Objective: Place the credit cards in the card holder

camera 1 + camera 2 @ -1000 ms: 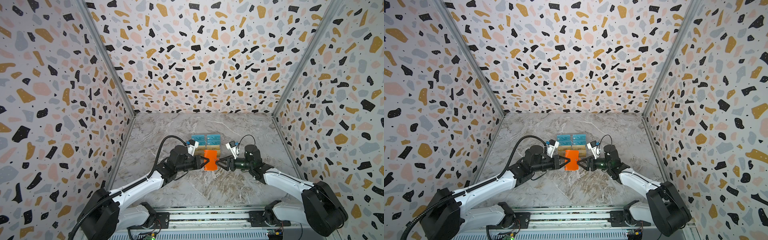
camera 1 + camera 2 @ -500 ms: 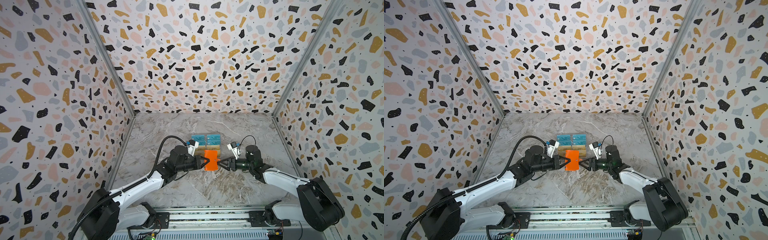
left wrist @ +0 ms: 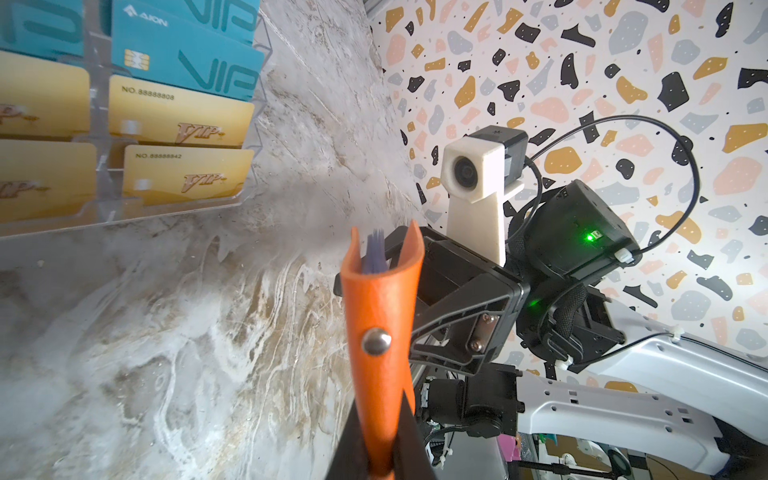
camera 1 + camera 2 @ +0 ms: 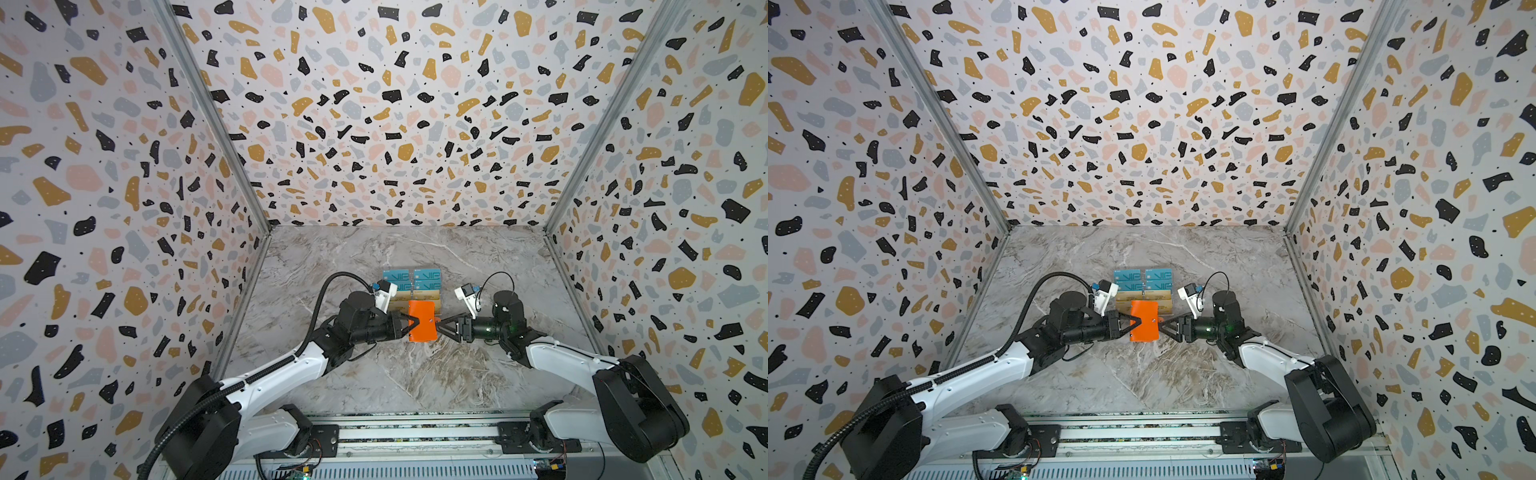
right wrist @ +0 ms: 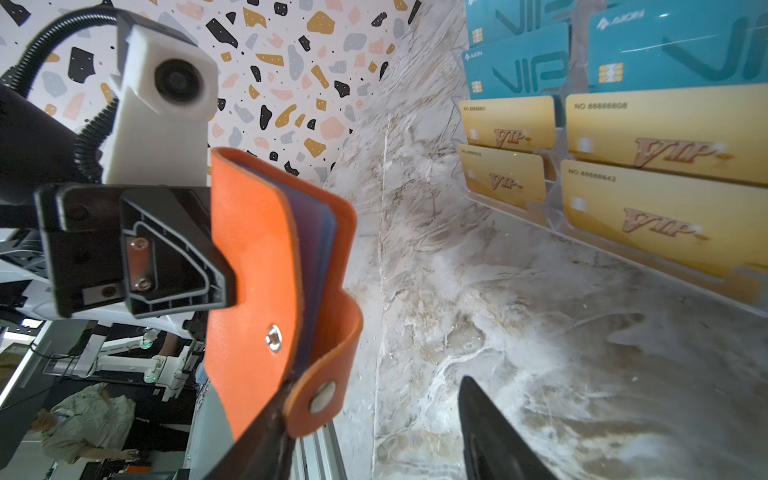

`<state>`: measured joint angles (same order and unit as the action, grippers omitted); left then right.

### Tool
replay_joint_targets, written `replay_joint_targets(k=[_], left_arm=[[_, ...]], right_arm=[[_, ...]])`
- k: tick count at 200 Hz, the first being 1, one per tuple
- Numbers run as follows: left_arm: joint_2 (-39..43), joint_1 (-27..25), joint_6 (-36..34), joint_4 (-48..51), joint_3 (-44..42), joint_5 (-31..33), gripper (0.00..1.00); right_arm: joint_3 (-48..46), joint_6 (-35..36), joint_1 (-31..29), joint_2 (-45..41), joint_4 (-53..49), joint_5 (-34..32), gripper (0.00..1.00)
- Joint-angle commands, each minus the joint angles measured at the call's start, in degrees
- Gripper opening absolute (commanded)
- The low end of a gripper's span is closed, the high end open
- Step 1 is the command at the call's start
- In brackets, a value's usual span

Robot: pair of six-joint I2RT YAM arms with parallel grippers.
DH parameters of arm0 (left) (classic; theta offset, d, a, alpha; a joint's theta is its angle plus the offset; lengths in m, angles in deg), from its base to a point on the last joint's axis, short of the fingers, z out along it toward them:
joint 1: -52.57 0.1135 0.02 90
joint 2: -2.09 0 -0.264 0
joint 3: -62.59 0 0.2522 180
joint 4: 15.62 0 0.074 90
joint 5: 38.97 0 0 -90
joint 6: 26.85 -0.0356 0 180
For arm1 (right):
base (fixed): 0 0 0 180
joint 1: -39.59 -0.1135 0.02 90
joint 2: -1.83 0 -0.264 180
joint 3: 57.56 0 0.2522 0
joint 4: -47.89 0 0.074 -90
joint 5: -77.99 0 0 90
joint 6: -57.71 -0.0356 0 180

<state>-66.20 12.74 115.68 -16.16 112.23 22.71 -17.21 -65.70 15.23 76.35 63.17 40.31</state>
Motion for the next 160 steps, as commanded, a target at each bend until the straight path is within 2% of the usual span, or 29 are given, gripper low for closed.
replay_joint_targets(k=[1,77,115,129,160], left_arm=[[-0.51,0.2,0.55,-3.5,-0.51,-1.3,0.08],[-1.66,0.29,1.73,-7.05,-0.85,-4.08,0.08],[-1.4,0.37,5.63,-14.76,-2.94,-7.08,0.08],[-1.62,0.37,6.09,-15.73,-3.34,-7.54,0.08],[-2.27,0.55,7.06,-17.46,-3.73,-8.07,0.08]], right_arm=[[0.13,-1.04,-0.25,-1.35,3.59,4.0,0.62],[-0.13,-2.42,-0.21,-2.84,4.89,5.62,0.66],[-0.12,-4.94,-0.24,-1.15,9.71,8.4,0.66],[-0.57,-7.25,-0.23,-0.14,13.5,10.3,0.64],[-1.42,-11.37,-0.24,0.97,20.03,13.21,0.52]])
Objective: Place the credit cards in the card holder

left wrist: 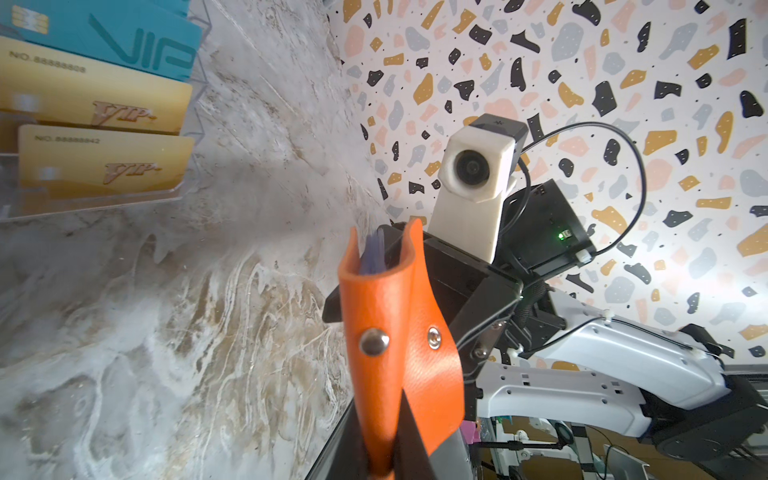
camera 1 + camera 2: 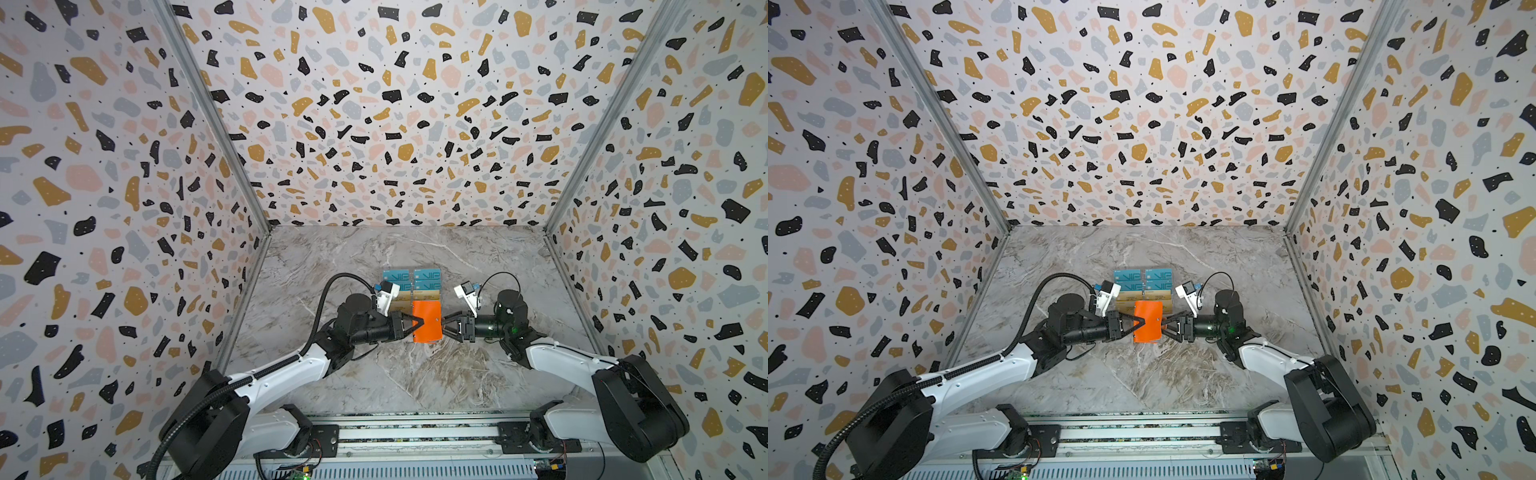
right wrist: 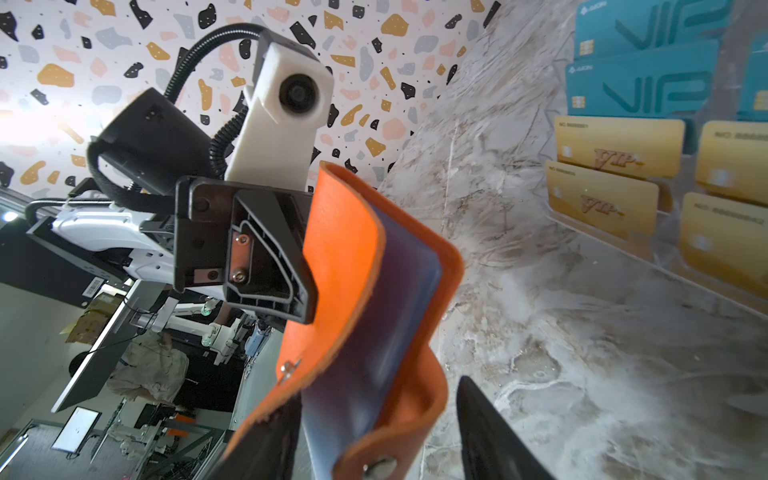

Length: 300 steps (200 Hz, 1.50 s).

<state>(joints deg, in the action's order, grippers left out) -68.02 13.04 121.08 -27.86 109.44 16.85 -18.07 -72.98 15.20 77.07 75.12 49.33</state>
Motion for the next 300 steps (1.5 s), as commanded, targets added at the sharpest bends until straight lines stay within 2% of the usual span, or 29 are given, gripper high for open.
replay_joint_targets(k=[1,54,68,87,97,112,123,139,158,178,200,239,265,300], left_arm=[[-0.46,0.24,1.75,-5.88,-0.92,-2.21,0.08],[-2.08,0.43,4.12,-10.61,-1.27,-2.66,0.08],[-2.52,0.42,4.12,-9.58,-0.88,-2.36,0.09],[-3.35,0.76,2.95,-6.61,1.27,-2.05,0.1],[-3.37,0.77,2.38,-5.67,2.21,-1.59,0.1],[-2.96,0.81,1.13,-2.83,3.33,-0.39,0.16],[-2.46,0.99,0.25,0.28,4.22,1.12,0.25],[-1.41,1.55,-1.4,6.85,6.28,4.54,0.46],[0.33,2.17,-6.82,21.87,11.82,12.83,0.57],[1.54,2.2,-11.56,33.36,17.44,22.47,0.62],[0.24,0.82,-13.26,43.66,23.09,32.59,0.63],[-5.3,-7.61,-14.14,51.24,30.52,48.66,0.69],[-8.56,-11.31,-13.34,47.01,30.29,48.47,0.72],[-14.28,-13.21,-14.25,44.88,31.58,45.59,0.72]], right_arm=[[-0.59,-4.2,-0.23,0.25,8.19,4.25,0.51],[-1.93,-9.92,-0.23,0.49,16.1,6.39,0.26],[-2.56,-10.7,-0.34,0.55,18.59,6.94,0.21],[-2.81,-10.22,-0.34,0.88,18.34,6.12,0.08],[-2.44,-10.64,-0.39,1.36,18.41,6.57,0.05],[-1.97,-11.08,-0.38,1.64,18.21,6.71,0.02],[-1.59,-10.97,-0.39,1.67,17.5,6.36,0.0],[-1.2,-10.63,-0.4,1.97,16.55,5.63,0.0],[-0.31,-8.94,-0.39,2.75,12.24,3.79,0.0],[1.68,-4.75,-0.57,3.07,2.21,-0.4,0.0],[5.72,2.86,-2.39,2.39,-15.69,-13.78,0.0],[4.92,0.36,-7.68,0.62,-17.99,-26.79,0.0],[5.42,0.44,-11.66,-0.01,-18.52,-32.55,0.0],[6.61,1.56,-14.74,0.03,-19.45,-35.2,0.0]])
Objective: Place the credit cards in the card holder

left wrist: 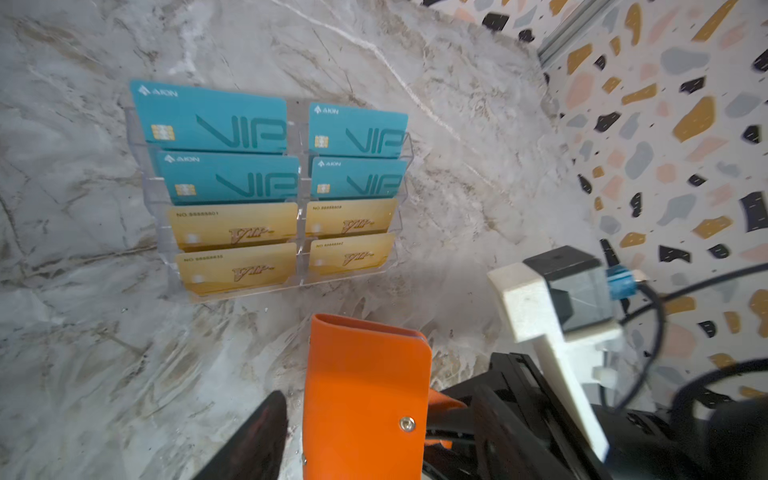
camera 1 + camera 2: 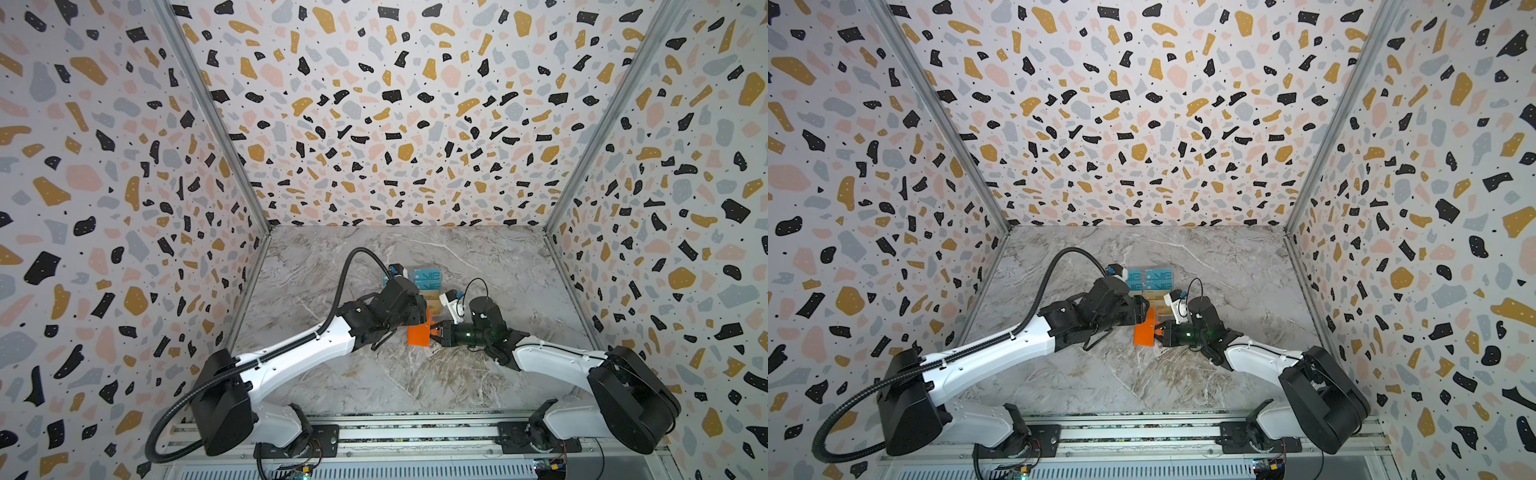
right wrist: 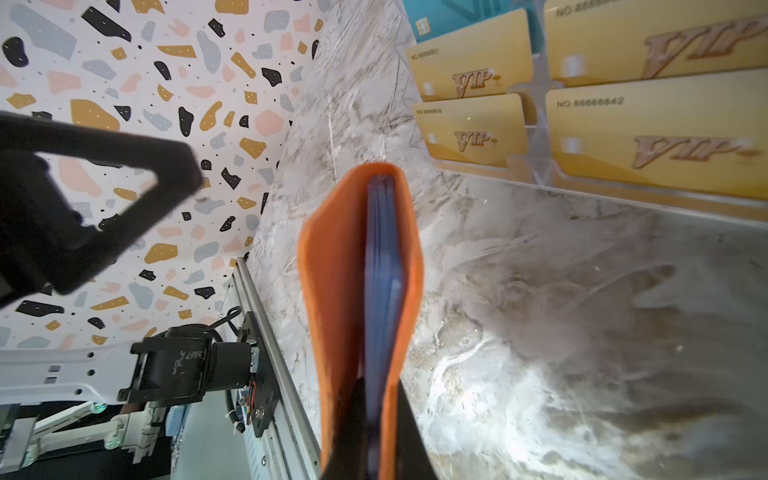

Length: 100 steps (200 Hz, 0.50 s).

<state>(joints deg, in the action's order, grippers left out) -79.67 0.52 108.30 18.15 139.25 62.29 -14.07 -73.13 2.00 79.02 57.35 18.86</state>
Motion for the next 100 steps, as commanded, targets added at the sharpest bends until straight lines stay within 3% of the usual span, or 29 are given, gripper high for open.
replay_joint_targets(k=[1,61,100], left_arm=[[-2.71,-0.69,-1.46,-1.25,1.74,0.07,0.72],[-7.82,-0.76,-2.13,1.48,3.13,-0.19,0.72],[-5.76,-0.87,-1.3,2.51,1.19,1.29,0.72]], right_arm=[[2.61,1.77,-1.58,-1.98,-1.69,-4.75,0.0],[4.01,3.92,-2.93,-2.22,-4.95,-7.96,0.0],[3.81,3.92,-2.93,-1.58,-5.7,-9.25,0.0]])
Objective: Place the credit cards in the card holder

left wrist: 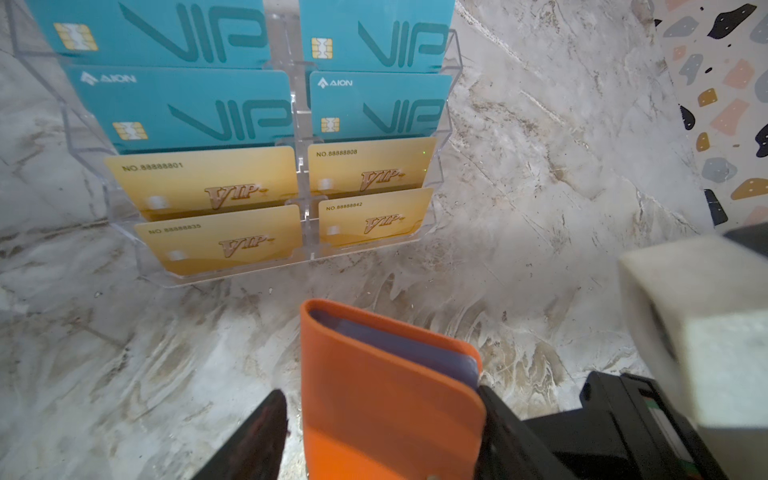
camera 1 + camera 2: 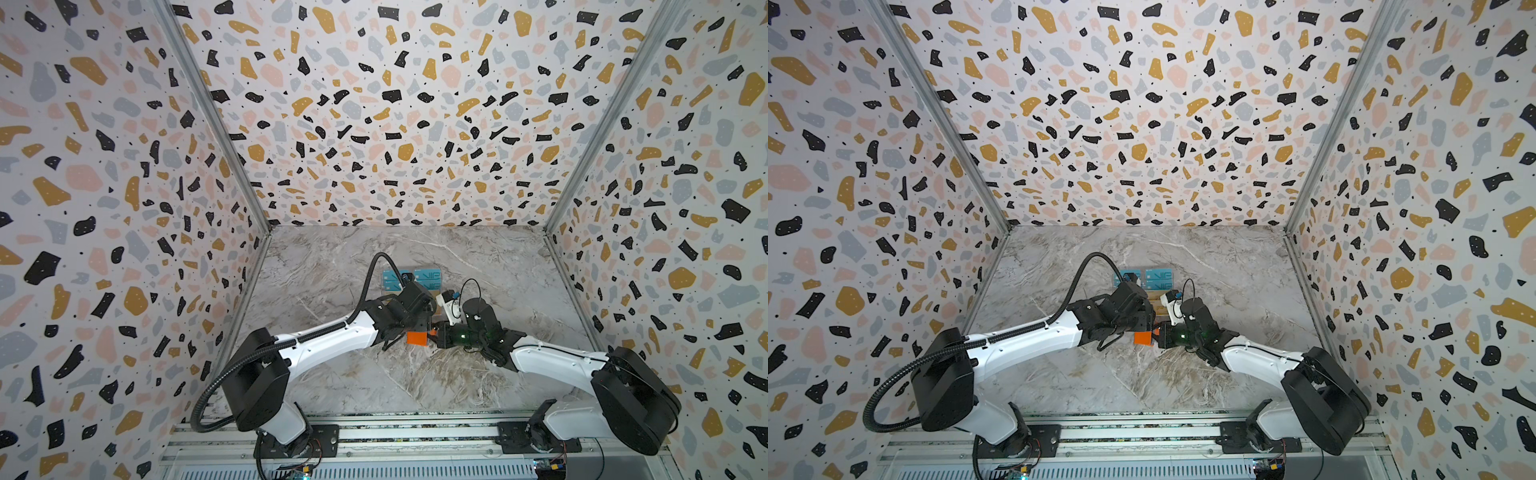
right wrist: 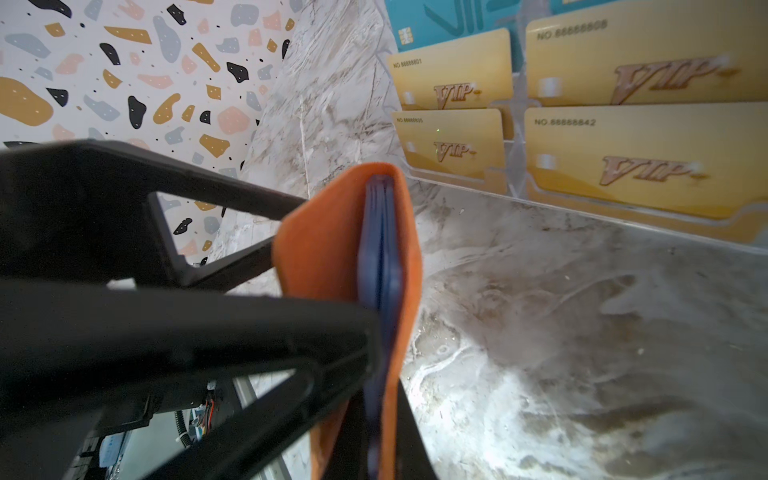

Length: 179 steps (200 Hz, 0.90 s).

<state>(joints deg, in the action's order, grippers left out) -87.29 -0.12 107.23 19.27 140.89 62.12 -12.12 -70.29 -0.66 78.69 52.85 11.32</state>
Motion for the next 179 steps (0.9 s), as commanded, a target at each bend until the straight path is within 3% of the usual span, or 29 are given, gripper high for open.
replay_joint_targets(k=[1,53,179], left_arm=[[2.03,-0.23,-0.22,1.39,-0.45,1.47,0.72],[5.7,-0.35,-0.22,2.78,-3.4,4.4,0.67],[1.95,-4.95,1.79,3.65,-3.38,2.38,0.6]], right_arm=[[1.88,1.08,-0.27,-1.22,-1.22,-1.71,0.0],[1.72,0.47,-0.18,0.44,0.1,-0.84,0.0],[1.55,-0.44,-0.14,-0.14,0.4,-1.19,0.0]])
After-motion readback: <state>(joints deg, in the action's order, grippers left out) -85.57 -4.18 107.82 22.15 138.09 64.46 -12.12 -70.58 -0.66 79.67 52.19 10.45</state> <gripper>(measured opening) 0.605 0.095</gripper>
